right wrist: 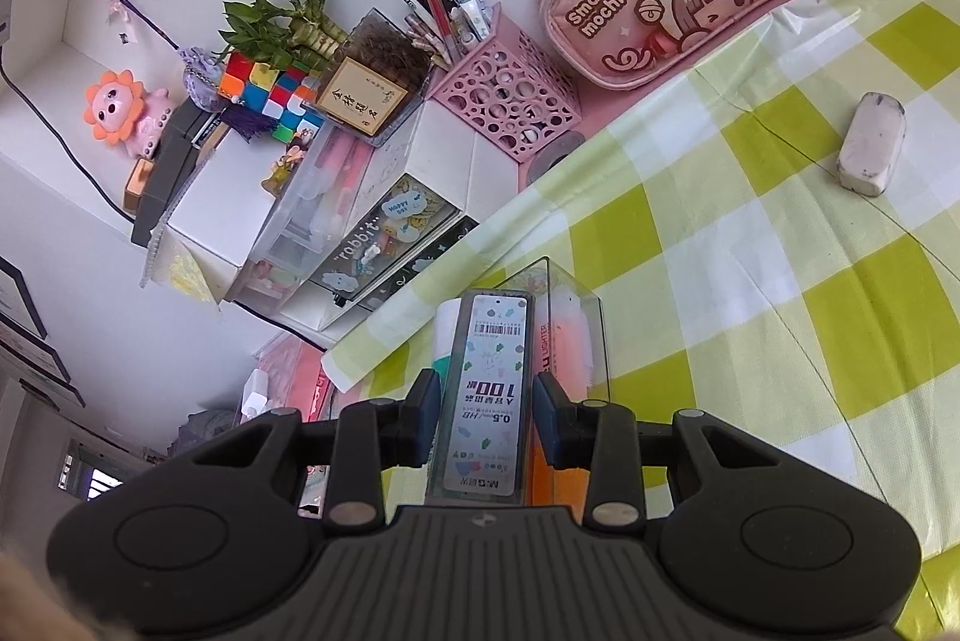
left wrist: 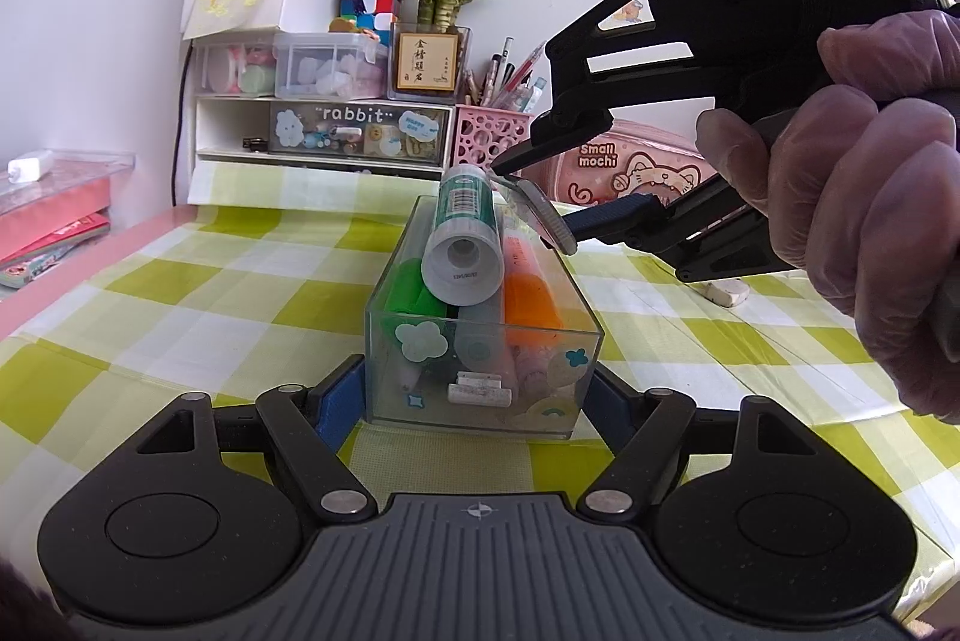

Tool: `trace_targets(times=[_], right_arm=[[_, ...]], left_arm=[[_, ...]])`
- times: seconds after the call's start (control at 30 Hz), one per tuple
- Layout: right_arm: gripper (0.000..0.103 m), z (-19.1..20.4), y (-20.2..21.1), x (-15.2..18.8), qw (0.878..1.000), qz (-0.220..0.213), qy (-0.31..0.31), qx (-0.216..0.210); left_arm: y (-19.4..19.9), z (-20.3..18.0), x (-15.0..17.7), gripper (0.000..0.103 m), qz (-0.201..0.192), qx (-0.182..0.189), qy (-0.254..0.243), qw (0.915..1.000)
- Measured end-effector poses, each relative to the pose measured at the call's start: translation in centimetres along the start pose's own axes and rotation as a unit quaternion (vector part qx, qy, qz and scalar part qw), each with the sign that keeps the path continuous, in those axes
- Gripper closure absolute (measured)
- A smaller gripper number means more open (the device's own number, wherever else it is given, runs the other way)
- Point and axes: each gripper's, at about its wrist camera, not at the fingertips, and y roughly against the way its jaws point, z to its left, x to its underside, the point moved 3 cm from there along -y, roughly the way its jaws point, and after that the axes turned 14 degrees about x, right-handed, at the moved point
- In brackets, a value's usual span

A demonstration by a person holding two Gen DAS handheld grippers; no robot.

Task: Organize stationery
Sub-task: 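Place the refill case upright in the clear tray and release it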

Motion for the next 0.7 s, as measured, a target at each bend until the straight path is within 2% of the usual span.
trace_targets(times=[0.5, 0.7], right_arm=[[0.067, 0.5, 0.5, -0.4, 0.999, -0.022, 0.025, -0.001], [0.065, 0.0, 1.6, -1.3, 0.998, -0.042, 0.047, 0.014]], left_arm=[[0.0, 0.0, 0.0, 0.028, 0.0, 0.0, 0.0, 1.0], [0.0, 0.0, 0.0, 0.028, 0.0, 0.0, 0.0, 1.0]])
